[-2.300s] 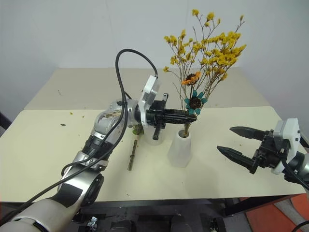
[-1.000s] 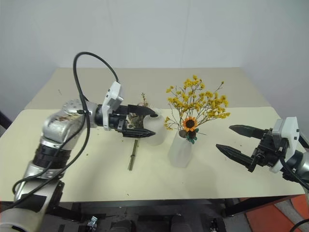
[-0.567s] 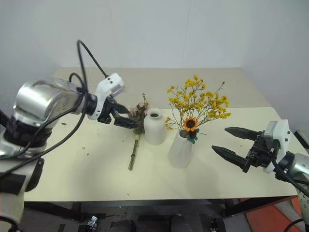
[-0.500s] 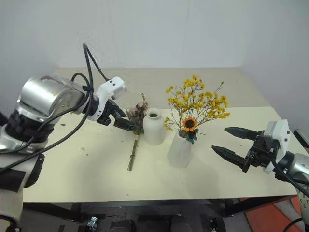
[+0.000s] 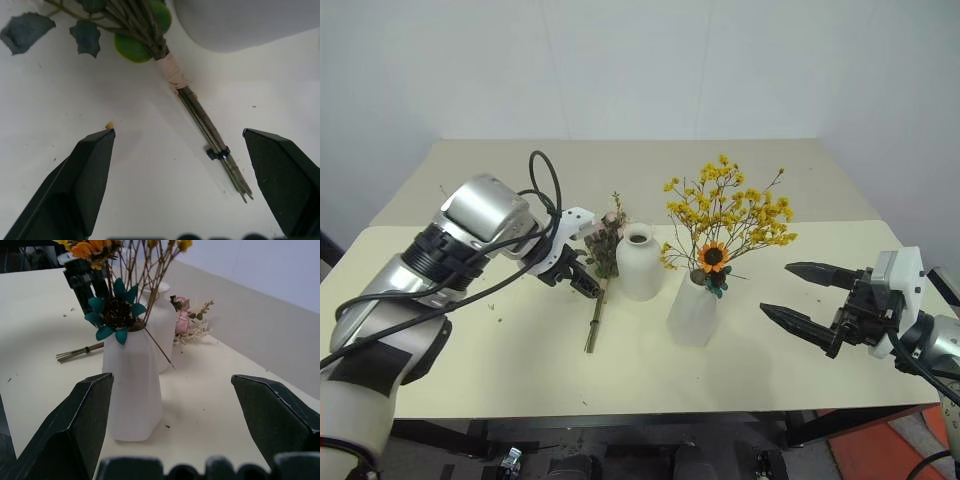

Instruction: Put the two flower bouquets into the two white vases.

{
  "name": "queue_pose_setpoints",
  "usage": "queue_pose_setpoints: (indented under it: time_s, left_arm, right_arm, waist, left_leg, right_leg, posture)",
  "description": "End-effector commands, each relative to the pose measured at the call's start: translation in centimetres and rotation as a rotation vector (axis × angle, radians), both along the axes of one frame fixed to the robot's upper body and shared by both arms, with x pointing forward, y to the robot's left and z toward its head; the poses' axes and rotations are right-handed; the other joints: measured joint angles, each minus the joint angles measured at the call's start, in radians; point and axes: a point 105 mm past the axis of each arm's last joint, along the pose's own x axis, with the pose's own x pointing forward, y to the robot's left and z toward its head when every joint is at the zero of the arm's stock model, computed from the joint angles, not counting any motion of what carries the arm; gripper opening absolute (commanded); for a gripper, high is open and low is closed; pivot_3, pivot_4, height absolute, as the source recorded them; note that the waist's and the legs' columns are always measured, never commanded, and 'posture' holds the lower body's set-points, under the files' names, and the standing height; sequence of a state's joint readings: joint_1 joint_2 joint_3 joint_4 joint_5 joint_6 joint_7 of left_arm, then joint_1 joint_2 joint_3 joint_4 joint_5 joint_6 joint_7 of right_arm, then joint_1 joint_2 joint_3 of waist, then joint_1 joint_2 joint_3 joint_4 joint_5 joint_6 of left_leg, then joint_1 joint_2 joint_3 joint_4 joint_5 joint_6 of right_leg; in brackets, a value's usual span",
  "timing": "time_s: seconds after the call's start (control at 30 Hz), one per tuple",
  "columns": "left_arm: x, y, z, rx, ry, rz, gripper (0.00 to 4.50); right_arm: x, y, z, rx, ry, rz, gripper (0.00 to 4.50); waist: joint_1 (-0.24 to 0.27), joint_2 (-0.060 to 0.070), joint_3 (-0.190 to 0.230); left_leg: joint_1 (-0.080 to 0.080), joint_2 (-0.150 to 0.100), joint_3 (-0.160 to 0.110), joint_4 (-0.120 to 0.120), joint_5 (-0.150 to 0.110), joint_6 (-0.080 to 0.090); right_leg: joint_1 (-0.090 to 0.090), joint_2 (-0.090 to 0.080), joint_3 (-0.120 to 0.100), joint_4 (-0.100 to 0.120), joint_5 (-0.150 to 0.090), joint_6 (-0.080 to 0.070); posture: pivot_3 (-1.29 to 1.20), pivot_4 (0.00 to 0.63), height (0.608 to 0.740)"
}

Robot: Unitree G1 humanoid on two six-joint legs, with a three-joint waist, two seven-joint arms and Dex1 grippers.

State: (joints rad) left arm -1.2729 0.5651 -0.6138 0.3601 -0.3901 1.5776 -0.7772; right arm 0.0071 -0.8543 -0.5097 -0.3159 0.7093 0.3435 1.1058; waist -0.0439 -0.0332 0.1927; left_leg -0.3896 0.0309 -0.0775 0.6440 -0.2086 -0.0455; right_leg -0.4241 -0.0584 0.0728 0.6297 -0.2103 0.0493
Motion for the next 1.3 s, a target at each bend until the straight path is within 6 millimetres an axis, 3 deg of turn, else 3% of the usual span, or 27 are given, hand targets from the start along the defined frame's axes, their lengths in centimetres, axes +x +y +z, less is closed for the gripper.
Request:
queue_pose_setpoints:
  time_s: [0.03,0.3,0.33,0.53,0.8,1.07,1.3]
  left_arm:
    - [1.1,-0.3,-1.1,0.044,-0.026,0.0,4.48]
    - [3.1,-1.2,-3.6,0.076,-0.046,0.036,4.48]
    - [3.1,-1.3,-3.8,0.077,-0.049,0.03,4.29]
    - [3.4,-1.1,-3.9,0.059,-0.06,0.058,2.67]
    - [4.6,0.6,-1.8,0.039,-0.152,0.14,0.14]
    - [6.8,3.0,2.4,-0.024,-0.39,0.261,0.1]
    - [8.1,2.7,7.9,-0.218,-0.733,0.24,0.1]
  right_arm:
    - [-0.8,0.1,1.7,-0.042,-0.073,0.033,4.45]
    - [-0.9,0.0,2.6,-0.082,-0.087,0.05,4.45]
    - [-0.9,-0.1,2.7,-0.084,-0.088,0.05,4.45]
    - [-0.8,-0.4,2.9,-0.088,-0.082,0.048,4.45]
    - [1.2,-1.3,2.8,-0.078,-0.058,0.047,4.45]
    - [2.5,-2.2,4.7,-0.122,-0.078,0.044,4.45]
    - [4.0,-2.9,6.9,-0.151,-0.069,0.004,4.45]
  waist:
    - [0.001,0.0,0.0]
    - [0.0,0.002,-0.001]
    - [0.001,0.003,-0.002]
    - [0.0,0.004,-0.002]
    - [-0.002,0.004,-0.002]
    - [-0.003,0.004,-0.001]
    - [-0.001,0.004,-0.001]
  left_leg:
    - [0.0,0.0,0.0,0.0,0.0,0.0]
    - [0.002,-0.001,0.0,0.0,0.0,0.0]
    - [0.003,-0.001,0.0,0.0,0.0,0.0]
    - [0.003,-0.001,0.0,0.0,0.0,0.0]
    - [0.001,-0.001,0.0,0.0,0.0,0.0]
    - [0.0,-0.001,0.0,0.0,0.0,0.0]
    - [0.0,-0.001,0.0,0.0,0.0,0.0]
  right_leg:
    - [0.0,0.0,0.0,0.0,0.0,0.0]
    - [0.003,0.0,0.0,0.0,0.0,0.0]
    - [0.004,-0.001,0.0,0.0,0.0,0.0]
    - [0.004,-0.001,0.001,0.0,0.0,0.0]
    - [0.002,-0.001,0.0,0.0,0.0,0.001]
    - [0.0,-0.001,0.0,0.0,0.0,0.001]
    - [0.001,-0.001,0.0,0.0,0.001,0.001]
  posture:
    - [0.0,0.15,0.74]
    - [0.0,0.15,0.74]
    - [0.0,0.15,0.74]
    - [0.0,0.15,0.74]
    - [0.0,0.15,0.74]
    - [0.0,0.15,0.74]
    - [0.0,0.15,0.74]
